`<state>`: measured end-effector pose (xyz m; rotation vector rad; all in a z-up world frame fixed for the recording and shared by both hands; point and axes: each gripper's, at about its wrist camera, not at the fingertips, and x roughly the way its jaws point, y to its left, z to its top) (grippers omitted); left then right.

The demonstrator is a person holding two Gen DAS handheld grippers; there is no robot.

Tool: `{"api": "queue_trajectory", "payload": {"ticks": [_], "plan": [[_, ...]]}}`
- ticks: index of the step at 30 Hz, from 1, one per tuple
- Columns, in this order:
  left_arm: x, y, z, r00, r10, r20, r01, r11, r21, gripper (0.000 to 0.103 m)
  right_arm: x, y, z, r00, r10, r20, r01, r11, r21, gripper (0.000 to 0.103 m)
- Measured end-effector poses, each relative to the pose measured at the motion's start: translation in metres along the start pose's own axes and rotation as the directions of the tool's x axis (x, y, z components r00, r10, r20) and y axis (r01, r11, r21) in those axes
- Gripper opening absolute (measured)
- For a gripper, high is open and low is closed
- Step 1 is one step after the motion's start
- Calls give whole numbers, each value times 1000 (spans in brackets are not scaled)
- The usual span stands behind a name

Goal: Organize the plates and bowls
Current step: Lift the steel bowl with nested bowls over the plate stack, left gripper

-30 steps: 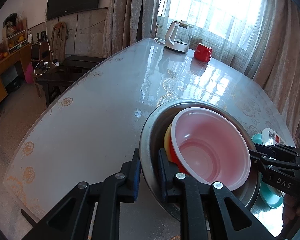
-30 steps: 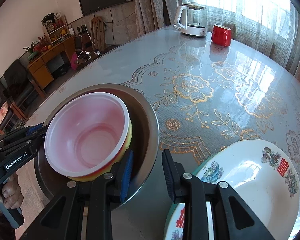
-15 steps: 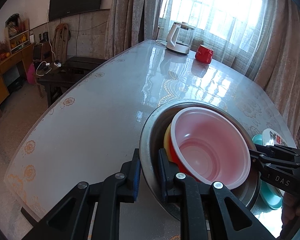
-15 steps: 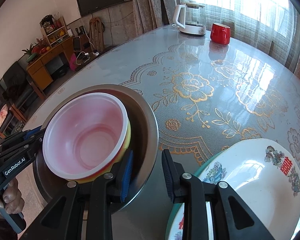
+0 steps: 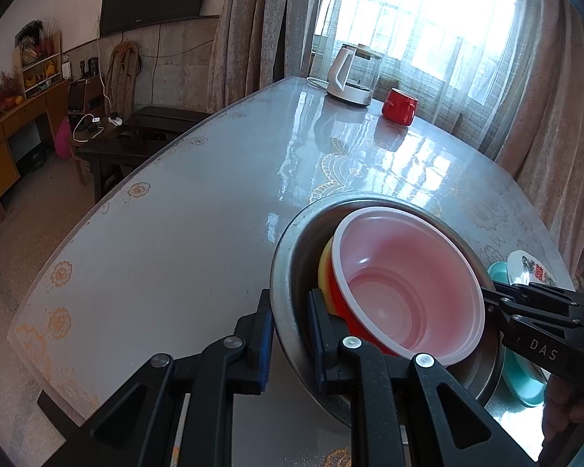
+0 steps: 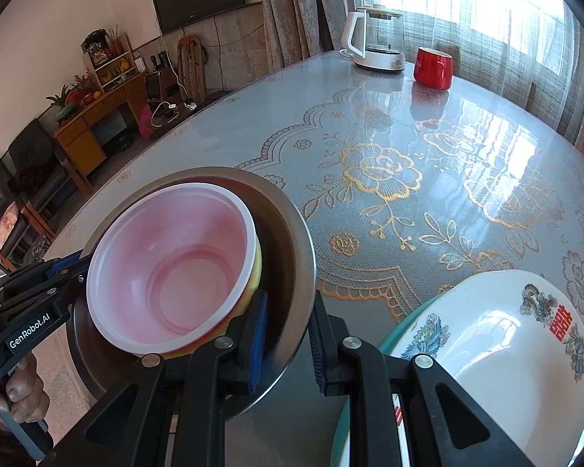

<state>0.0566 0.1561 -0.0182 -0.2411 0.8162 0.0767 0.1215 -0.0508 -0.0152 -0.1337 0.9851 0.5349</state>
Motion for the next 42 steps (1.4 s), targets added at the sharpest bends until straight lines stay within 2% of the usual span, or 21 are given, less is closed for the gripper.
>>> {"api": "queue_trajectory", "payload": {"ticks": [23, 42], "plan": [[-12, 0, -11, 1000, 1, 4, -1, 1000, -10, 17, -5, 1, -7, 1000, 14, 6, -14, 1000, 1, 19], [-29, -8, -11, 999, -3, 34, 3, 1000, 3, 17, -24, -4, -13, 998, 33, 53, -34, 999, 17, 19]]}}
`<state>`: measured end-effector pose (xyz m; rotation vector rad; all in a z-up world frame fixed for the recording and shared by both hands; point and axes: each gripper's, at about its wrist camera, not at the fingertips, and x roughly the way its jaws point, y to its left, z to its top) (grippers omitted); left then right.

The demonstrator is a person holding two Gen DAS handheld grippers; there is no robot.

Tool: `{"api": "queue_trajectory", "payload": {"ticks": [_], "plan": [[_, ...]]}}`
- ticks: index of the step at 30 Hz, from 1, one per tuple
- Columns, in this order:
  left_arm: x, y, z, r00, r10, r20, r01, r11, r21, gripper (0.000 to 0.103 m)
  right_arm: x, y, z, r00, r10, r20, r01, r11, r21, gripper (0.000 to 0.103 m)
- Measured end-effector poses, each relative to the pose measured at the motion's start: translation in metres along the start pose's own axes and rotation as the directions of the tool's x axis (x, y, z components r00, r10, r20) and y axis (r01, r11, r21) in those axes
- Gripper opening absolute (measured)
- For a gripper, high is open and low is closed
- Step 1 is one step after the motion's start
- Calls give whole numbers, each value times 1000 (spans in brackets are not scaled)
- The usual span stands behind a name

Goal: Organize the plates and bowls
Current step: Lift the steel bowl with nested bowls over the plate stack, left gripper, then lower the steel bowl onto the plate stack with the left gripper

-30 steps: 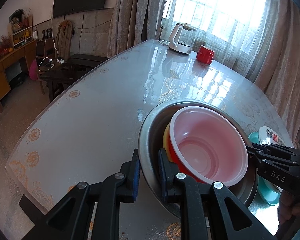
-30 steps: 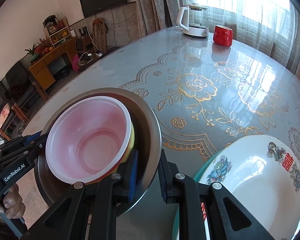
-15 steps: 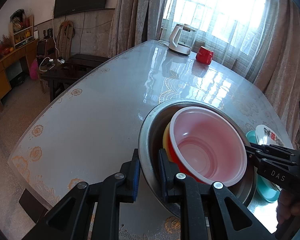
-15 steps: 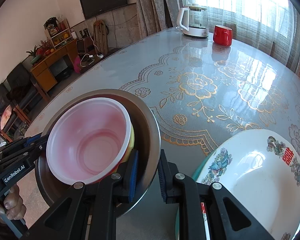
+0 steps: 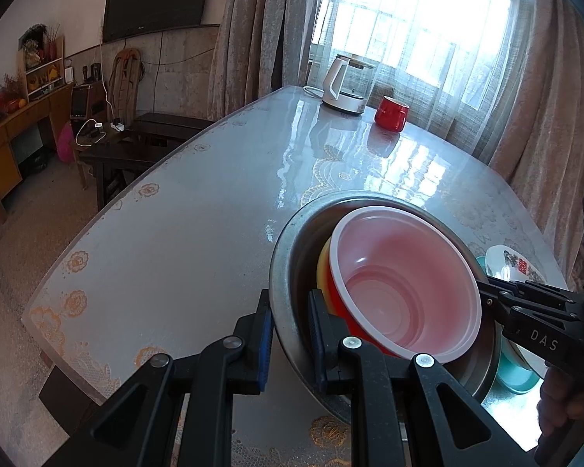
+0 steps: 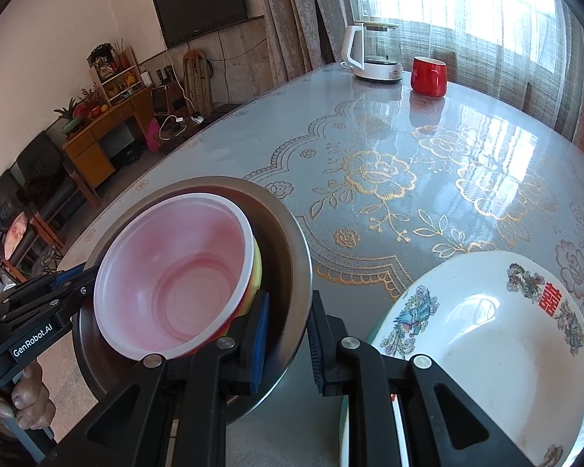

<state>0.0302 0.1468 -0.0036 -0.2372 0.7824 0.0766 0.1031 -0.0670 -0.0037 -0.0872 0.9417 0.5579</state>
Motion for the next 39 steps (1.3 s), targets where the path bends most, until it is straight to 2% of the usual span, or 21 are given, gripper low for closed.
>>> {"api": "queue_trajectory", "payload": {"ticks": [12, 23, 32, 39], "plan": [[-11, -21, 8, 999, -20, 28, 18, 998, 54, 17, -23, -11, -3, 999, -9, 46, 8, 1000, 23, 19], [-14, -65, 21, 996, -84, 36, 78, 988, 136, 17, -59, -38, -11, 993, -53, 108, 45, 996, 75, 19], [-15, -124, 29, 983, -184, 22, 174, 957, 232, 18, -105, -76, -22, 975, -145, 168, 121, 982, 145, 19], [-9, -167, 28, 967, -253, -35, 253, 925, 283, 18, -134, -108, -36, 958, -221, 185, 180, 959, 219, 19]]}}
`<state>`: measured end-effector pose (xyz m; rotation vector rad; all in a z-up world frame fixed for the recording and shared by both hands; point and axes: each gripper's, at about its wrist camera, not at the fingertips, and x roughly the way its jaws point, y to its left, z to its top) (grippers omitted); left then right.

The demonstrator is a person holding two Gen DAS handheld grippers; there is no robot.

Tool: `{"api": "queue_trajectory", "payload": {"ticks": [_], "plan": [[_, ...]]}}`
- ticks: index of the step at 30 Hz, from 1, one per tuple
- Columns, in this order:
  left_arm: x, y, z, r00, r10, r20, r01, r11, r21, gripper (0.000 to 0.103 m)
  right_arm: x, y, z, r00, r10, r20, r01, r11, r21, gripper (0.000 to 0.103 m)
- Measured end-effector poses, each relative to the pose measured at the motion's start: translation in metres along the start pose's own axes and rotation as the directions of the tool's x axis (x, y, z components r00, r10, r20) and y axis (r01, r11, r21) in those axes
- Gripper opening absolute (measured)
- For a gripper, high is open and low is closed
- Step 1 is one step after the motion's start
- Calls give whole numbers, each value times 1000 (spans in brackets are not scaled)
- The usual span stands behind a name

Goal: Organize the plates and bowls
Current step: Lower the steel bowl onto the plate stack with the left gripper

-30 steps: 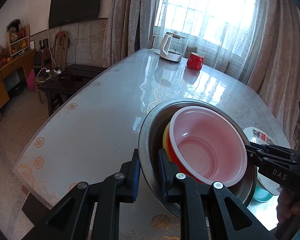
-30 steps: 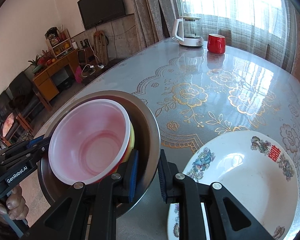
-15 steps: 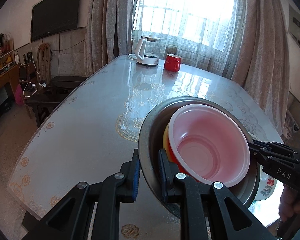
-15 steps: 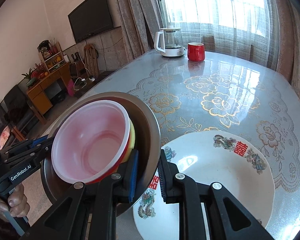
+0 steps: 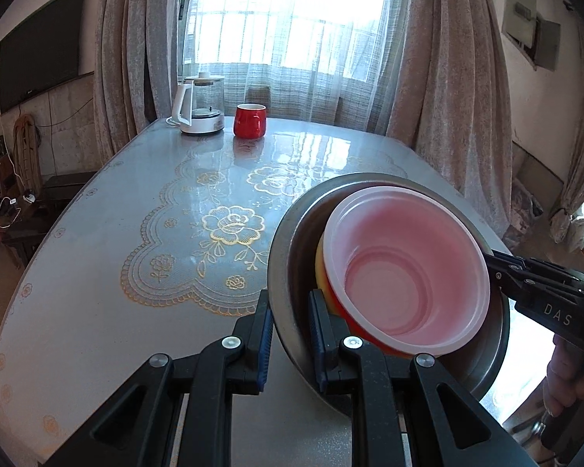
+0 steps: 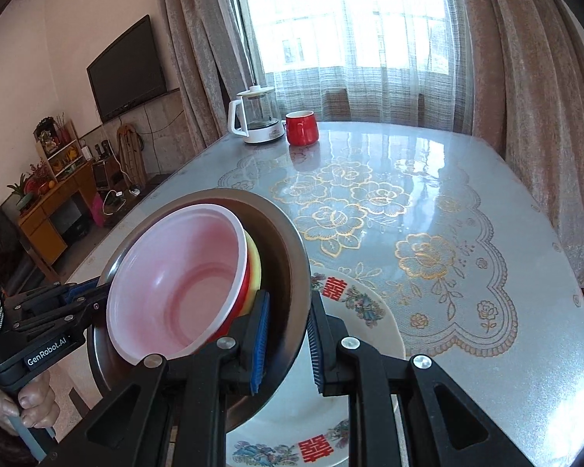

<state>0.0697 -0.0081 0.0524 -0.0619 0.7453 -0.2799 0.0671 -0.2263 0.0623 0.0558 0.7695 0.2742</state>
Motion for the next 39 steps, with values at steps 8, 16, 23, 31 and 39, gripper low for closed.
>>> {"api": "queue_trajectory", "payload": {"ticks": [8, 16, 23, 31, 39], "plan": [[19, -28, -3, 997, -48, -56, 50, 998, 38, 18, -7, -34, -11, 998, -58, -22, 59, 996, 63, 19], [27, -33, 0, 996, -52, -75, 55, 997, 45, 18, -1, -48, -16, 997, -66, -46, 70, 993, 90, 19], [37, -31, -4, 993, -50, -104, 55, 998, 40, 18, 9, -50, -19, 995, -66, -72, 73, 992, 101, 19], [44, -30, -6, 991, -48, -125, 53, 998, 36, 18, 18, -54, -25, 993, -65, -101, 77, 990, 116, 19], [50, -28, -8, 989, -53, -139, 57, 998, 24, 19, 27, -57, -30, 990, -68, -123, 83, 990, 118, 19]]}}
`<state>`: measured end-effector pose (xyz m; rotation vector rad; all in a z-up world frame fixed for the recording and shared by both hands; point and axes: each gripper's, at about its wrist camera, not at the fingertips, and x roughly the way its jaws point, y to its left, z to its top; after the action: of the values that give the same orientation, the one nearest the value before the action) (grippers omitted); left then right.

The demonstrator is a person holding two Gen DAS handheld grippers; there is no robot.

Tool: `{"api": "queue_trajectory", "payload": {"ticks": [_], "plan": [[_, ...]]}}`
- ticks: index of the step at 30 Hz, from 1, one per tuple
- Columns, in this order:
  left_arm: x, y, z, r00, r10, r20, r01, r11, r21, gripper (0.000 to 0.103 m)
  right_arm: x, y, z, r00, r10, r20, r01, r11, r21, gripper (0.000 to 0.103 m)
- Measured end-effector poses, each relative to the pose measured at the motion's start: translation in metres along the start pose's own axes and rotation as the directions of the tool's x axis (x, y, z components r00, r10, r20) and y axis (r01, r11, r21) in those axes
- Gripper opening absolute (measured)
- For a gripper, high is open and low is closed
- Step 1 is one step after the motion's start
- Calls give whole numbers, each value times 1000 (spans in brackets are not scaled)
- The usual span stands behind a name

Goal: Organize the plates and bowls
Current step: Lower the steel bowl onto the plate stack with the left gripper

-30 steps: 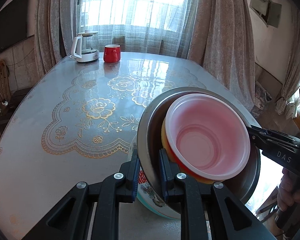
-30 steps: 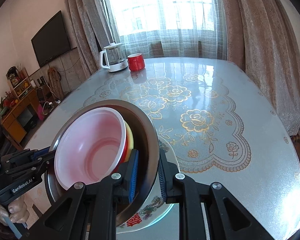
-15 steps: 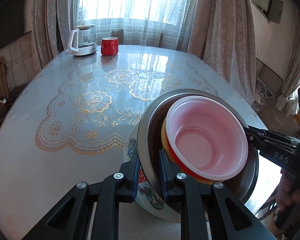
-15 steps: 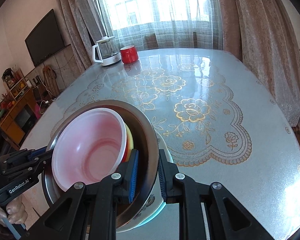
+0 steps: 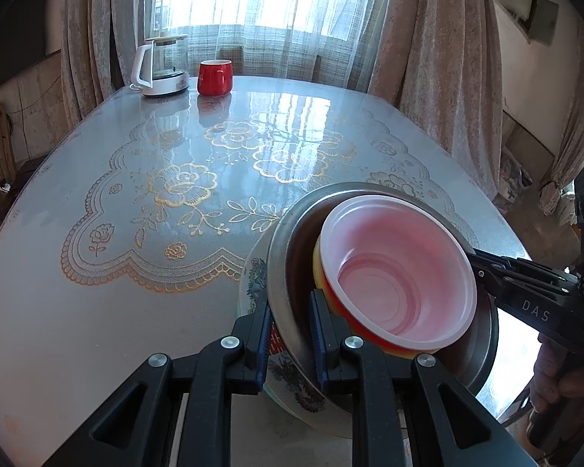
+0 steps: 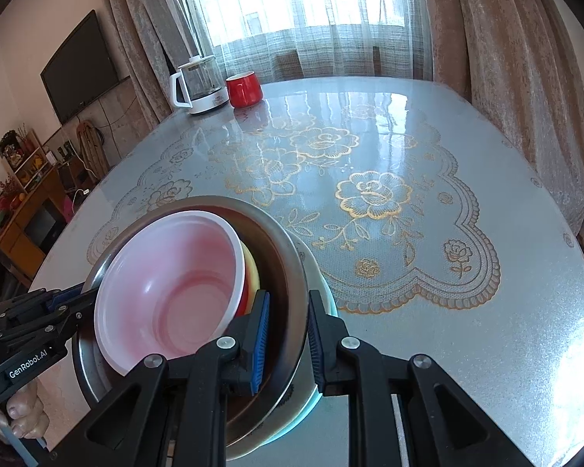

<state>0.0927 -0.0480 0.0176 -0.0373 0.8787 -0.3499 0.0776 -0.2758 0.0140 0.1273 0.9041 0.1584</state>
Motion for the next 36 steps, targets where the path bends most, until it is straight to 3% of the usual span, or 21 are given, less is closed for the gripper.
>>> {"api": "queue_trajectory", "payload": {"ticks": [17, 36], "plan": [[4, 0, -4, 999, 33, 2, -33, 999, -4, 21, 0, -3, 0, 1000, 23, 7, -23, 999, 33, 19], [0, -2, -7, 998, 58, 26, -58, 998, 5, 22, 8, 6, -1, 999, -25, 27, 25, 1000, -13, 16]]}}
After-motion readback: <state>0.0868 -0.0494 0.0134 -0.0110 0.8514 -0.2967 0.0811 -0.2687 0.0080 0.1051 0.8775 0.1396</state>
